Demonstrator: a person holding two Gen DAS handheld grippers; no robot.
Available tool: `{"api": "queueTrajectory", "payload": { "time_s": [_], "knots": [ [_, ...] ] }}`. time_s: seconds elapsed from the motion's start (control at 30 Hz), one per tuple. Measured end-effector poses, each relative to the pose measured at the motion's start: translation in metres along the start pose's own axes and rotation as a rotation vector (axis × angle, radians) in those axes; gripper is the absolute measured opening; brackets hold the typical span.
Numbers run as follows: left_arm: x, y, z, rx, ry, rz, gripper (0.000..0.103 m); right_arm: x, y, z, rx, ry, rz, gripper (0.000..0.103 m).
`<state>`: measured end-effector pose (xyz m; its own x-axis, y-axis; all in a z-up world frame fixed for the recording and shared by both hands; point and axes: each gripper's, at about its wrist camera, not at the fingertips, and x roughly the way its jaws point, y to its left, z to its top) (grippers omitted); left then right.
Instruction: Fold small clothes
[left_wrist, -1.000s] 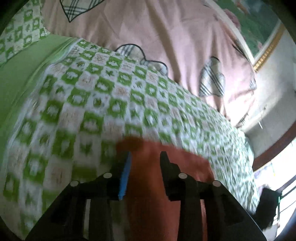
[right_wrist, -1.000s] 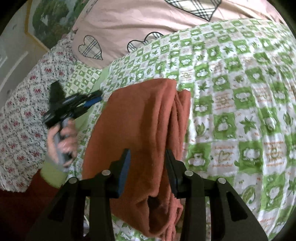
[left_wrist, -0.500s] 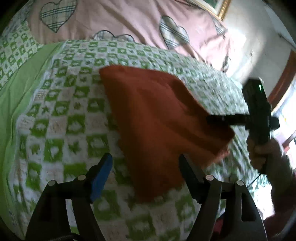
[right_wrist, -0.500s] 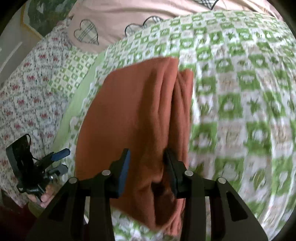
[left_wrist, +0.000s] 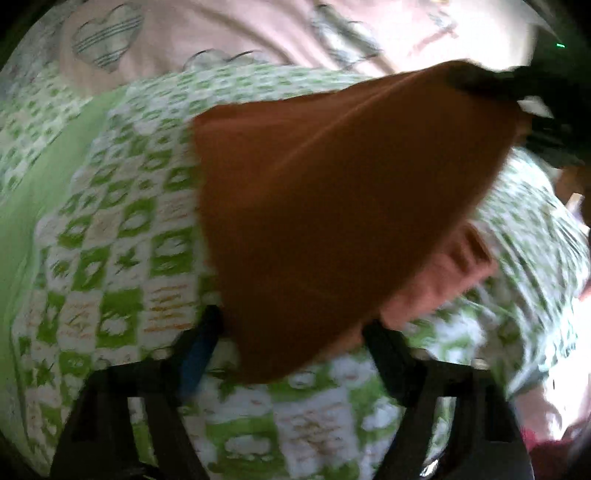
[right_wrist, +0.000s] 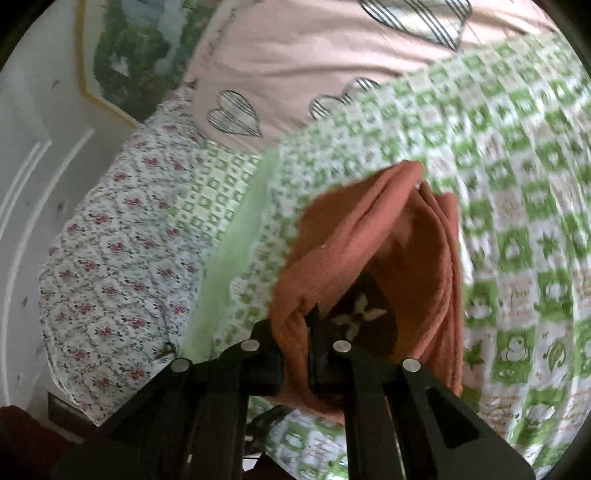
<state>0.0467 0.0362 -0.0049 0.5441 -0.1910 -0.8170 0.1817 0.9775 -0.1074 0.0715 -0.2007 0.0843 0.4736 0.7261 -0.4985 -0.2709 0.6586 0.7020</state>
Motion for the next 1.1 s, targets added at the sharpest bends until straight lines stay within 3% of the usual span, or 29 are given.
{"api": "queueTrajectory", "payload": {
  "time_s": [0.03,0.07,0.17,0.23,0.33,0.43,0.53,0.63,0.7,0.8,1.0,1.03,1.07,1.1],
  "knots": [
    [0.001,0.01,0.001,-0.048,0.005,0.008,0.022,-0.003,0.005,-0.001,-0.018,-0.007,-0.008,0.01],
    [-0.002,0.022,0.002,-0.106,-0.001,-0.018,0.017,-0.005,0.009,-0.004,-0.049,-0.009,-0.029,0.01],
    [-0.019,0.039,-0.001,-0.162,-0.062,-0.042,0.012,-0.002,0.006,-0.023,-0.133,0.028,-0.149,0.01],
    [-0.016,0.035,-0.005,-0.145,-0.04,-0.058,0.009,0.011,-0.011,-0.042,-0.169,0.085,-0.29,0.01],
    [0.001,0.028,-0.015,-0.132,0.026,-0.066,0.008,0.033,-0.055,-0.071,-0.114,0.167,-0.374,0.009],
    [0.003,0.028,-0.019,-0.149,0.038,-0.081,0.009,0.034,-0.072,-0.078,-0.055,0.162,-0.333,0.01],
    [-0.007,0.033,-0.019,-0.11,0.069,-0.115,0.015,0.025,-0.067,-0.068,-0.04,0.184,-0.307,0.02],
    [-0.031,0.036,-0.02,-0.052,0.071,-0.167,0.022,0.01,-0.061,-0.05,-0.042,0.139,-0.296,0.047],
    [-0.048,0.036,-0.017,-0.017,0.04,-0.211,0.027,0.002,-0.06,-0.033,-0.024,0.08,-0.259,0.054],
    [-0.063,0.03,-0.002,-0.005,-0.028,-0.284,0.037,0.01,-0.066,-0.001,-0.022,0.023,-0.262,0.054],
    [-0.036,0.008,0.022,-0.007,-0.053,-0.342,0.039,0.064,-0.088,0.047,0.015,0.021,-0.319,0.054],
    [-0.026,0.005,0.023,-0.008,-0.036,-0.356,0.039,0.071,-0.093,0.051,0.019,0.034,-0.326,0.05],
    [-0.019,0.003,0.023,-0.01,-0.021,-0.359,0.037,0.076,-0.098,0.053,0.021,0.048,-0.329,0.025],
    [-0.011,0.002,0.022,-0.013,-0.001,-0.358,0.036,0.084,-0.101,0.055,0.014,0.076,-0.329,0.013]
  ]
}}
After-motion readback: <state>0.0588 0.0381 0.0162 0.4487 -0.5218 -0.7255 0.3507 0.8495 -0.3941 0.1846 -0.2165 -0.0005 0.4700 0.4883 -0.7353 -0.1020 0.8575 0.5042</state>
